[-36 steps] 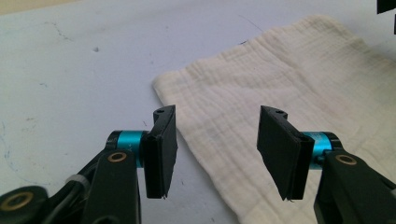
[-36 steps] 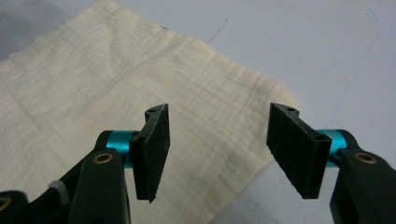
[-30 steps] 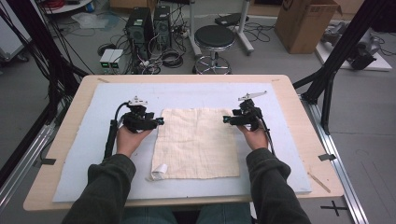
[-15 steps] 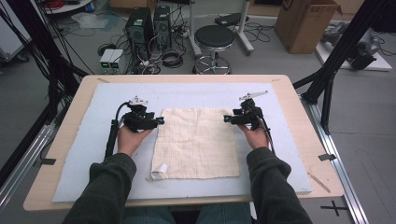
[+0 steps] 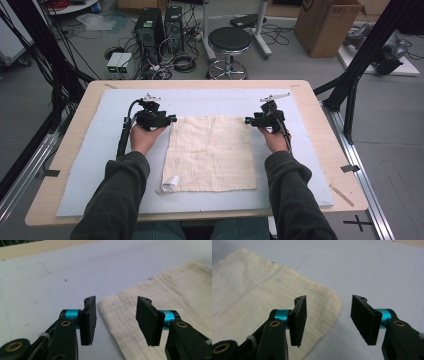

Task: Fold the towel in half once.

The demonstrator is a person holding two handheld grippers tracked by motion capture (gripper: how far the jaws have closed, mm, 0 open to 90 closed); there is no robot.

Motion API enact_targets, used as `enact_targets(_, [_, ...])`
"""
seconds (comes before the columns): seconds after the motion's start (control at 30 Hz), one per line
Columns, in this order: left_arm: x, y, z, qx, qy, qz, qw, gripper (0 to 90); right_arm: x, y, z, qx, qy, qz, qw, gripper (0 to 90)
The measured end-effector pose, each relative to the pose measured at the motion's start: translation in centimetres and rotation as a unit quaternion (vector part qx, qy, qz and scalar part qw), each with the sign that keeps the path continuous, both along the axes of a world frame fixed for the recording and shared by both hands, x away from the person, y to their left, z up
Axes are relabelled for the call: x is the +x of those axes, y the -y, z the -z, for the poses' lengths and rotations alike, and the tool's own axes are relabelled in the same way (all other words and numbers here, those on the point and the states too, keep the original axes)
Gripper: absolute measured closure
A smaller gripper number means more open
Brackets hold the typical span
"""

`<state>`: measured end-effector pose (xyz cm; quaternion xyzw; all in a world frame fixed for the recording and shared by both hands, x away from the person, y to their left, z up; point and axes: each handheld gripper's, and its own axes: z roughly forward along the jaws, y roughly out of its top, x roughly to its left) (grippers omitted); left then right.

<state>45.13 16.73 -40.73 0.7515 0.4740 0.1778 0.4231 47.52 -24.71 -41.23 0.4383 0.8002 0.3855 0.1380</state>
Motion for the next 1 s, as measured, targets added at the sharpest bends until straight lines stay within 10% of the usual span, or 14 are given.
enact_targets(0.53, [2.2,1.2,3.8,0.014,-0.025,-0.032,0.9991,56.8,2.4,-1.1,1.8,-0.013,-0.047,0.019,0.9987,57.0])
enact_targets(0.83, [2.0,1.8,3.7,0.028,-0.017,-0.018,0.9993,86.2,2.5,-1.6,2.1,-0.014,-0.058,0.004,0.9982,80.2])
enact_targets(1.0, [1.9,1.5,3.4,0.023,-0.022,-0.014,0.9994,87.3,2.2,-1.6,1.5,-0.004,-0.046,-0.006,0.9989,83.3])
